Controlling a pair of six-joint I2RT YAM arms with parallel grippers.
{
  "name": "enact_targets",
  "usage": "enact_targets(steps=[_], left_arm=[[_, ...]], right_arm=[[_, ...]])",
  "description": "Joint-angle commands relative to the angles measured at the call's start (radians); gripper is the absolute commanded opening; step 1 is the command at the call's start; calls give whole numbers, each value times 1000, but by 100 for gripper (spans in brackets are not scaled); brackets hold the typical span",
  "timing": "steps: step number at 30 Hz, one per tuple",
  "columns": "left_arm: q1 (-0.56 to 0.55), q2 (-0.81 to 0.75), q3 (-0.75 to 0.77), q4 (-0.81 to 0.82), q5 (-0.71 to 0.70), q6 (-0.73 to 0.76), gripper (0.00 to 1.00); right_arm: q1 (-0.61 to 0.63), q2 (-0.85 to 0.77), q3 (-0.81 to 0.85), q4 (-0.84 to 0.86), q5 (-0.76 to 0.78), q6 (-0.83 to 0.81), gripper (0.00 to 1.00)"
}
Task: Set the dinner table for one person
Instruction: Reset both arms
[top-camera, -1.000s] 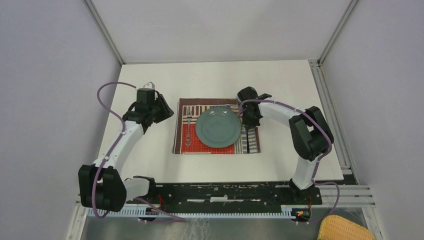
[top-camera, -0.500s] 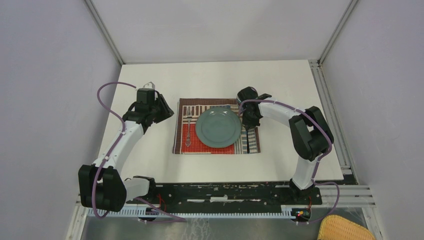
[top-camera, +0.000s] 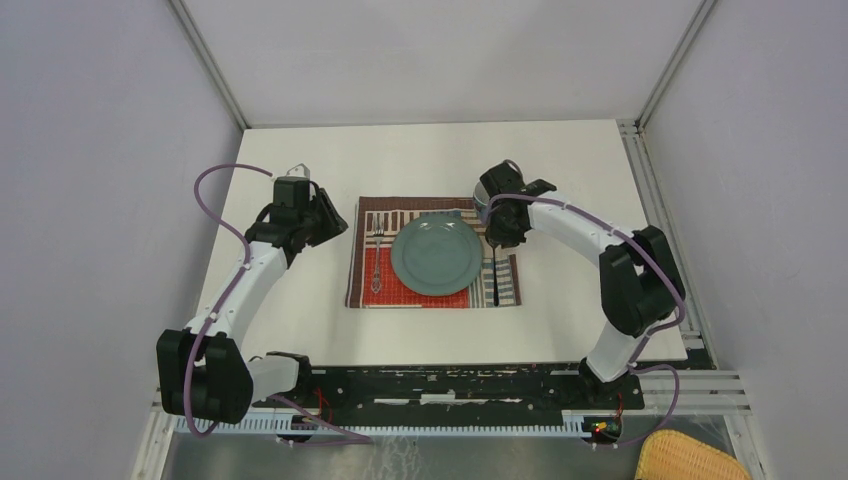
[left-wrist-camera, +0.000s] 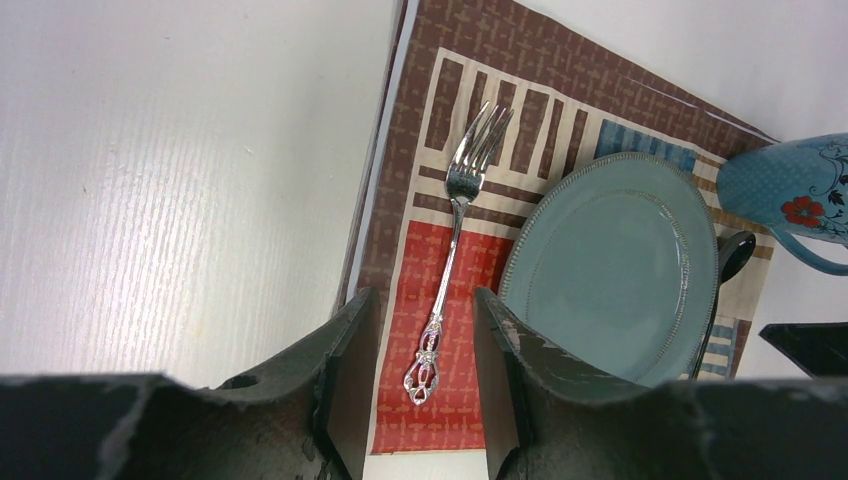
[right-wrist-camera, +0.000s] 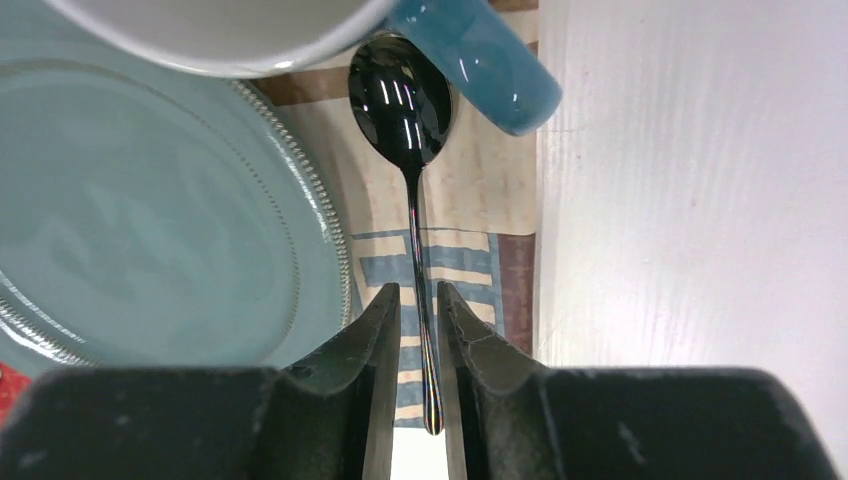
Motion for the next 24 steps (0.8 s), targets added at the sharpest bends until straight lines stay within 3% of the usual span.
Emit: enact_targets(steps=[1, 4, 5, 7, 8, 9, 18, 19, 21, 24], left_arm=[[6, -28, 12, 27, -22, 1, 47], [5, -33, 16, 22, -23, 6, 47], [6, -33, 19, 21, -23, 9, 47], [6, -26, 25, 19, -23, 11, 47], [5, -23, 27, 20, -41, 11, 47], [5, -21, 30, 17, -52, 12, 47], [3, -10, 70, -11, -122, 53, 55], [4, -10, 75, -18, -138, 56, 63], [4, -6, 87, -25, -148, 68, 98], [5, 8, 107, -52, -171, 68, 100]], right_arm=[[-4, -99, 81, -66, 51, -27, 25], [-1, -181, 107, -97, 81, -60, 27], [-1, -207, 115, -100, 87, -80, 34], [-1, -249, 129, -103, 98, -122, 68], [-1, -262, 135, -102, 110, -140, 92], [-1, -272, 136, -96, 121, -159, 98], [-1, -265, 150, -65, 157, -218, 98], [-1, -270, 150, -55, 170, -225, 98], [-1, -279, 155, -36, 206, -233, 98], [-1, -283, 174, -18, 190, -273, 98]])
